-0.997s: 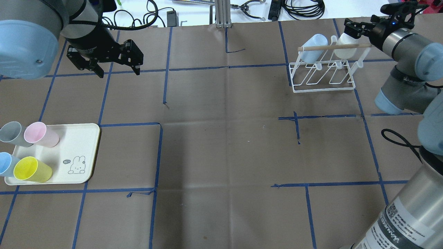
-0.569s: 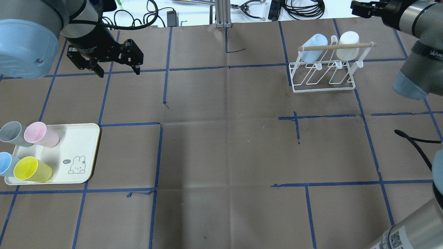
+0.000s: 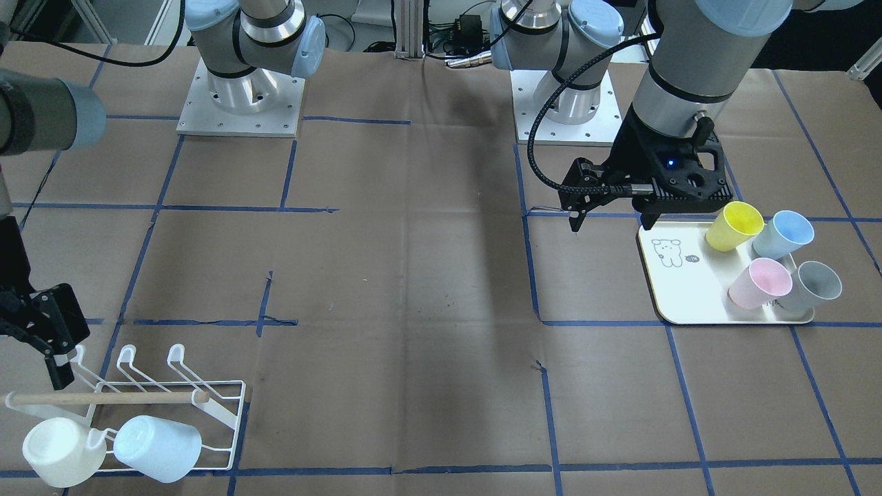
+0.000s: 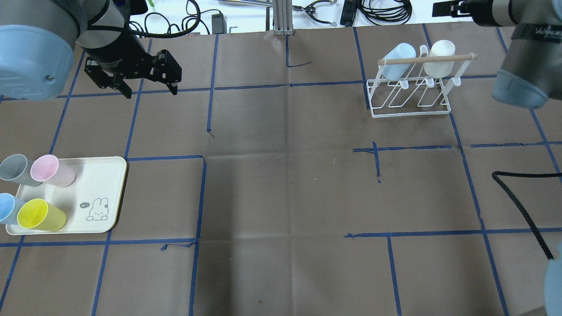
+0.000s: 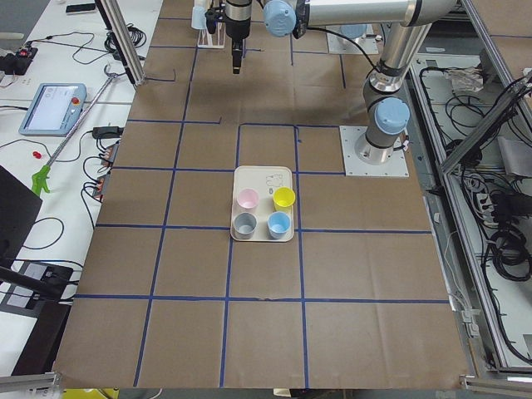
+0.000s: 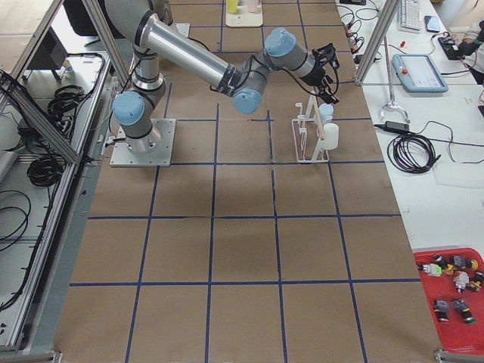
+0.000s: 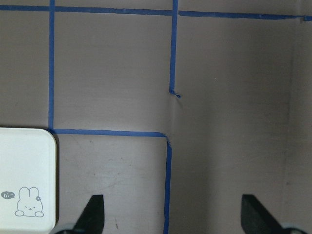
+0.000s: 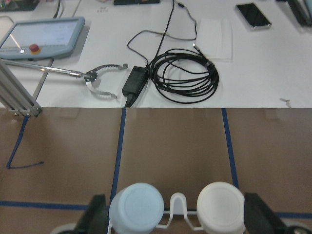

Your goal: Transfer IKEA cup to right arm and place on rack

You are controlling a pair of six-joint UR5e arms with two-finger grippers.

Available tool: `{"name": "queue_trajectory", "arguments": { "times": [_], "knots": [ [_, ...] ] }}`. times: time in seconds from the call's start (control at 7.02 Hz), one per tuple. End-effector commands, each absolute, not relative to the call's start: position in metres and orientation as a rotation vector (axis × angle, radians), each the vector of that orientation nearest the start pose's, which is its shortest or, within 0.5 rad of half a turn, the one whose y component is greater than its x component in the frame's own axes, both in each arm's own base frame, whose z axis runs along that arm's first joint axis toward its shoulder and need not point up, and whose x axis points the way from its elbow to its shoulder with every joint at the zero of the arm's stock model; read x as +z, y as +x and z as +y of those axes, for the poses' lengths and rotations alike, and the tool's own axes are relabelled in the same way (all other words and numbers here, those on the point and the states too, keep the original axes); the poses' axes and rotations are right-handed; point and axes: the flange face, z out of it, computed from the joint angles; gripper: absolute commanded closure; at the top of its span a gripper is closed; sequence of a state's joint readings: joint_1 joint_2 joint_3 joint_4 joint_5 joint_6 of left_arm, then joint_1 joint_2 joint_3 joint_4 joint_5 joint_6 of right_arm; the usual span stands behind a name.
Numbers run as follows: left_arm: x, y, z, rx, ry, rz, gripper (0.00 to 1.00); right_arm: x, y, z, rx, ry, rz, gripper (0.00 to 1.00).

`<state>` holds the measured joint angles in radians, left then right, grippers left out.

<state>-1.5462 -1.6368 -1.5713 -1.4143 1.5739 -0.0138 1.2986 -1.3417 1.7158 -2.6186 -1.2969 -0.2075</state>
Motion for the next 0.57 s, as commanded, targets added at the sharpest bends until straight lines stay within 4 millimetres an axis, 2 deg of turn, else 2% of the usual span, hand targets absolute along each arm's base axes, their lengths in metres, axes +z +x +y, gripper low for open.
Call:
{"name": "queue_trajectory", "arguments": {
  "times": [0.0, 0.14, 0.28, 0.43],
  "knots": [
    [0.471, -0.12, -0.531, -0.142, -0.06, 3.134, 0.0, 0.442, 0.037, -0.601, -0.585, -0.066, 2.91, 0.0],
    [0.471, -0.12, -0.531, -0.142, -0.063, 3.134, 0.0, 0.448, 0.06, -0.584, -0.351, -0.087, 2.907, 0.0],
    [0.471, -0.12, -0.531, -0.142, -0.063, 3.134, 0.0, 0.44, 0.086, -0.564, -0.126, -0.123, 2.893, 0.0],
    [0.47, -0.12, -0.531, -0.14, -0.06, 3.134, 0.0, 0.435, 0.119, -0.55, -0.03, -0.216, 2.891, 0.0]
  ]
}}
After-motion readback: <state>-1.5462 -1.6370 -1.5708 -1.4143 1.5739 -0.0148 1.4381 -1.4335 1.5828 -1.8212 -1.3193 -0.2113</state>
